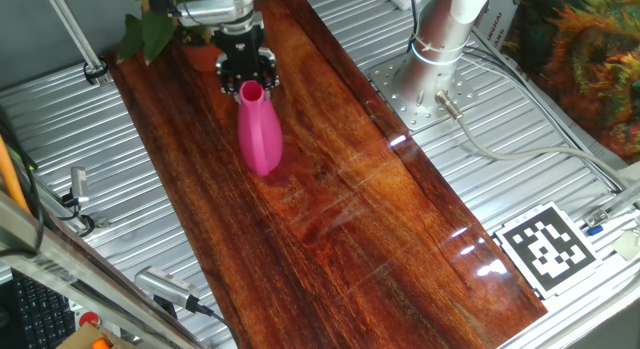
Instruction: Water the plant
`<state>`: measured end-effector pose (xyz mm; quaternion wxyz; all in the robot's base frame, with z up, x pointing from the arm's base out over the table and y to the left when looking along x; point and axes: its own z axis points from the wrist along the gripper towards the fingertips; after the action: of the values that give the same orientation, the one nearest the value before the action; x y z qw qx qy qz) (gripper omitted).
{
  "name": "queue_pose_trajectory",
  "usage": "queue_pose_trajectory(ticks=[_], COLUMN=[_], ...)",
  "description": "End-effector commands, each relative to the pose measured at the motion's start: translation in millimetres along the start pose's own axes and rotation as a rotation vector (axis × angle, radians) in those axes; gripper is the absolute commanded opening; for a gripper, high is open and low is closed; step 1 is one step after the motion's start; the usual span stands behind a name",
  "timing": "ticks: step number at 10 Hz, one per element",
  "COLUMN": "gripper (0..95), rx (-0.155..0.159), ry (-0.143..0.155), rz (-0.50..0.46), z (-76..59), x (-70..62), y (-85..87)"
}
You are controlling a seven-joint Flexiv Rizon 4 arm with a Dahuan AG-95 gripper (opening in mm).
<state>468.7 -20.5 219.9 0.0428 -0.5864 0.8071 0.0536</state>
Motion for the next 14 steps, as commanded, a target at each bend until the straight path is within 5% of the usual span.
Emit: queue_pose_trajectory(ticks=[1,3,4,13,14], gripper=[38.0,38.0,57.0,57.0,76.0], rx=[-0.029,-0.015,-0.025,-0.061,-0.069], ry=[0.002,-0.003,-0.005,0.007,0.010], rz=[0.004,-0.003,0.000,0.017,0.023], z=[0.5,0.5,0.5,-8.9,-10.8], x=[-1.3,-1.3,-1.3,-0.7,-0.7], y=[-3.1,-3.4,-3.4,-5.8,-6.0])
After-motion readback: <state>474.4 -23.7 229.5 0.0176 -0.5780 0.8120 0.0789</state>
